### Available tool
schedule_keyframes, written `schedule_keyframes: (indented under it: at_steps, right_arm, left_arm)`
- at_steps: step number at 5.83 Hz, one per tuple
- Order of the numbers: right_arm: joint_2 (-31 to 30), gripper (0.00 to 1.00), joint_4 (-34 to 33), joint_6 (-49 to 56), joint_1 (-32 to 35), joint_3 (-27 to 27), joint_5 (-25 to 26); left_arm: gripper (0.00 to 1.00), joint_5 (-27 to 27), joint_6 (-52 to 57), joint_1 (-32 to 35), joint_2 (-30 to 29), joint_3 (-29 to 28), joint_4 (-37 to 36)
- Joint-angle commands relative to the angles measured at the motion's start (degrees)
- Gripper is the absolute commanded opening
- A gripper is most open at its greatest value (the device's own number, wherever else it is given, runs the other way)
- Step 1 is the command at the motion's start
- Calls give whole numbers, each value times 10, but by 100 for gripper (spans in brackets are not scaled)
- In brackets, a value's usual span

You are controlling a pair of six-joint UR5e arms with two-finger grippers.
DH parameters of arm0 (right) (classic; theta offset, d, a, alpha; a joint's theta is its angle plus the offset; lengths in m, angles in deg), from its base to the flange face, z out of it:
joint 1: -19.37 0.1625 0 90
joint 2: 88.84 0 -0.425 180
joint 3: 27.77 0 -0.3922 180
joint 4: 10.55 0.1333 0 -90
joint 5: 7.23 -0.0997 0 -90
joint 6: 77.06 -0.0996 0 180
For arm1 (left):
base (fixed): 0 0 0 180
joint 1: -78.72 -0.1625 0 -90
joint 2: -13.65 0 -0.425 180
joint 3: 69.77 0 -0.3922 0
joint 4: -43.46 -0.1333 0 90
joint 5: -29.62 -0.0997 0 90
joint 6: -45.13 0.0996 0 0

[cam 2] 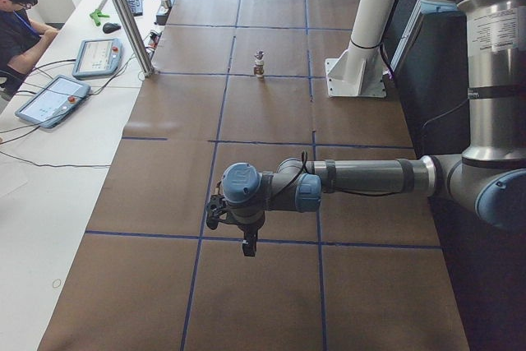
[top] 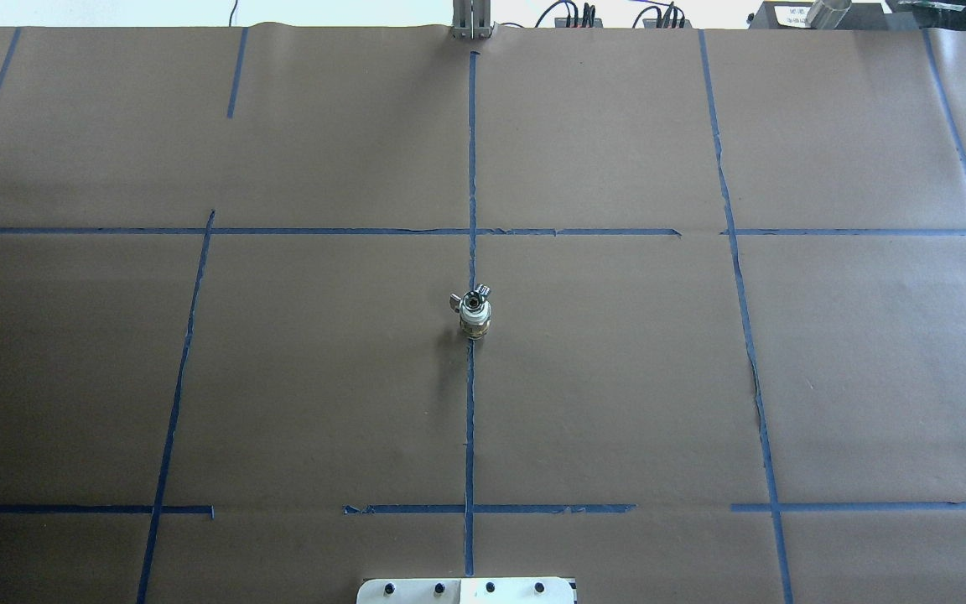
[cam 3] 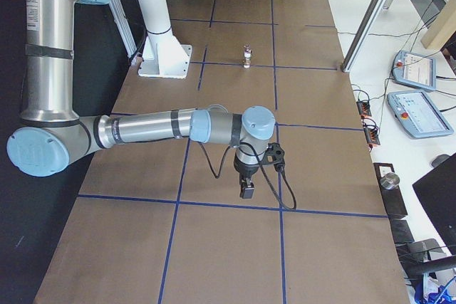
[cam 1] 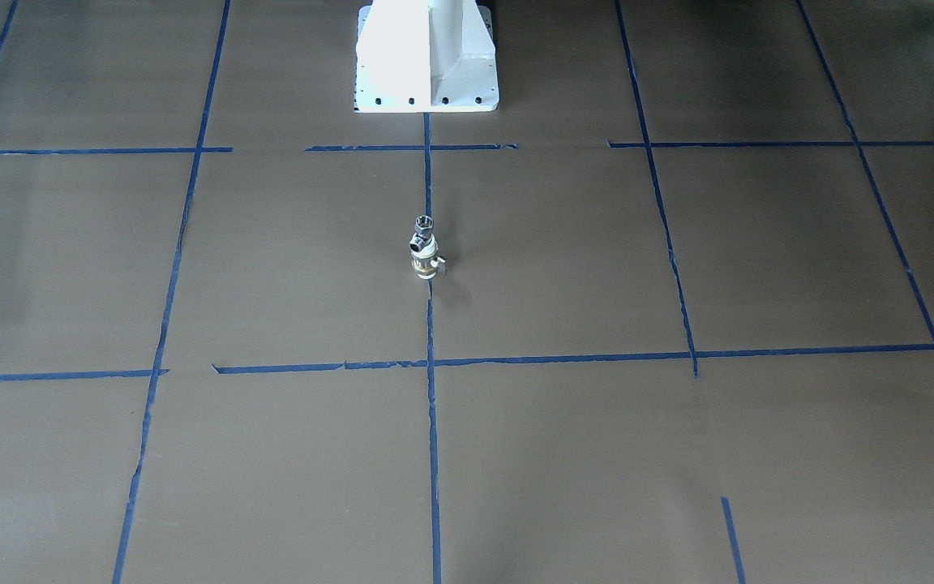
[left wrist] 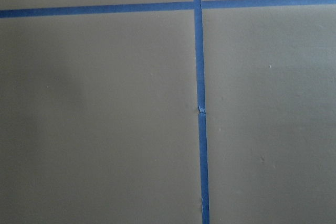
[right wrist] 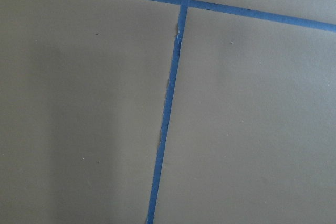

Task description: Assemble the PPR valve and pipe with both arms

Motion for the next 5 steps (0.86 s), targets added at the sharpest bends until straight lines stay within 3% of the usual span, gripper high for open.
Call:
schedule_keyframes:
  at_steps: [1, 5]
  right_arm:
    - [-2, 100, 8, -22, 1, 13, 3]
    - [8, 100, 14, -16, 0, 17, 1]
  left_arm:
    - [100, 1, 0, 0, 5, 5, 2]
    - [100, 4, 1, 0, 9, 5, 2]
